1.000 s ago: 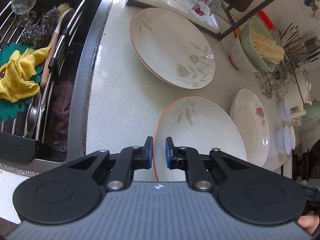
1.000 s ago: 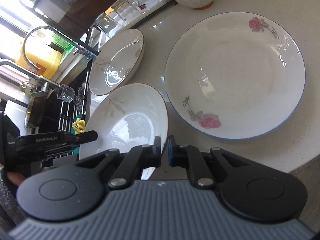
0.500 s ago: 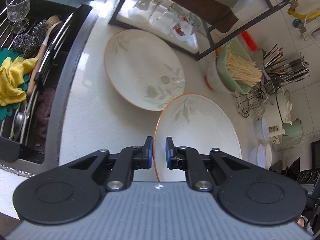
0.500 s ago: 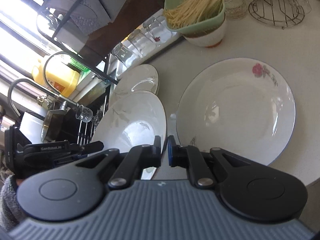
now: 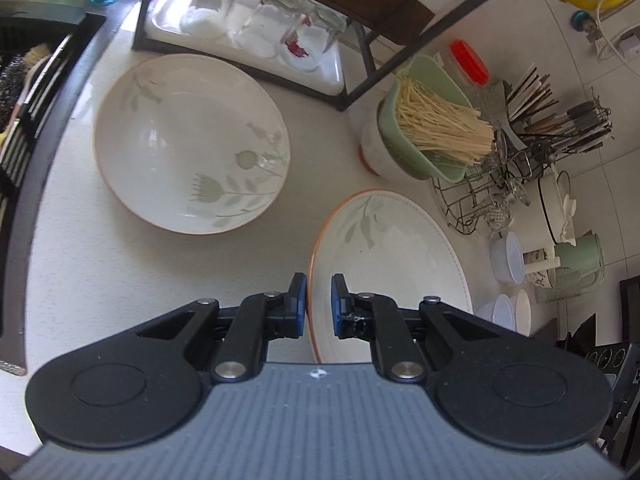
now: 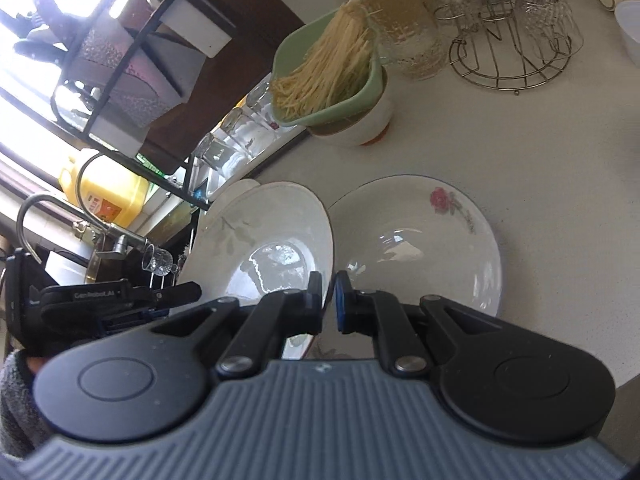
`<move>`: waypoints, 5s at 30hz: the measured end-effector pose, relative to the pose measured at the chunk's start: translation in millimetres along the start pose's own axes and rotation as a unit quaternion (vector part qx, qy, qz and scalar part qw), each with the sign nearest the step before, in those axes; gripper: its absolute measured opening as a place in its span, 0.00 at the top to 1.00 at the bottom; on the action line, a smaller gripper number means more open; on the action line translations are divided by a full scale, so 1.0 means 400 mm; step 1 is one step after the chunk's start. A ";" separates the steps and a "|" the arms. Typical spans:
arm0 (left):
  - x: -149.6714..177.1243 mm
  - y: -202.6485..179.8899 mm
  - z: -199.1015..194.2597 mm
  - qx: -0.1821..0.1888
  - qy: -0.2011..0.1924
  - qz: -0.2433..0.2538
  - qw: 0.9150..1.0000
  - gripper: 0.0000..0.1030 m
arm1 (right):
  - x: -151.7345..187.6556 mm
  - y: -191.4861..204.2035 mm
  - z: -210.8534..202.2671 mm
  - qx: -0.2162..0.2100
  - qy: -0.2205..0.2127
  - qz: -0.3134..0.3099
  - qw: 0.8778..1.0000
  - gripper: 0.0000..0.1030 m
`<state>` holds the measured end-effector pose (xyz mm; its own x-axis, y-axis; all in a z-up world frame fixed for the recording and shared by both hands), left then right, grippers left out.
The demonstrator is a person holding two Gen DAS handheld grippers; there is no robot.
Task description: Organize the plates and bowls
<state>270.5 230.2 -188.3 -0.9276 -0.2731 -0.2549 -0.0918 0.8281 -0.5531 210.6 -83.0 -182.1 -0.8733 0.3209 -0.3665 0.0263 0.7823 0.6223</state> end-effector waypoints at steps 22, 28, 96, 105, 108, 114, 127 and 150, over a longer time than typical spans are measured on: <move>0.018 -0.105 0.182 -0.043 0.059 -0.002 0.997 0.86 | -0.044 -0.202 0.017 -0.009 0.024 0.030 0.999 0.91; 0.019 -0.113 0.202 -0.059 0.057 0.000 0.997 0.86 | -0.052 -0.225 0.031 -0.009 0.028 0.031 0.999 0.91; 0.108 -0.418 -0.051 -0.145 -0.070 0.178 0.971 0.84 | -0.121 0.002 -0.246 0.064 -0.126 -0.128 0.982 0.89; 0.158 -0.450 -0.095 -0.143 -0.084 0.186 0.968 0.84 | -0.095 0.043 -0.312 0.051 -0.137 -0.152 0.977 0.89; 0.172 -0.455 -0.098 -0.138 -0.083 0.188 0.969 0.84 | -0.086 0.044 -0.329 0.052 -0.141 -0.149 0.977 0.89; 0.186 -0.449 -0.082 -0.141 -0.074 0.189 0.969 0.84 | -0.076 0.029 -0.333 0.069 -0.133 -0.150 0.977 0.89; 0.184 -0.439 -0.116 -0.161 -0.105 0.146 0.970 0.84 | -0.084 0.043 -0.309 0.038 -0.114 -0.185 0.975 0.89; 0.200 -0.327 -0.109 -0.195 -0.117 0.040 0.973 0.84 | -0.047 0.089 -0.212 -0.025 -0.045 -0.266 0.963 0.89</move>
<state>192.4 121.5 -101.8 -0.8340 -0.2664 -0.4832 -0.1953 0.9616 -0.1930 186.8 -106.5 -94.5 -0.7113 -0.0722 -0.6991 -0.4386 0.8229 0.3612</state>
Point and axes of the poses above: each gripper's, at about its wrist camera, not at the fingertips, and z roughly the way its jaws point, y to its left, x to its underside, the point moved 6 cm from there along z, roughly the way its jaws point, and after that the axes turned 3 degrees about y, right-handed, at the moved point
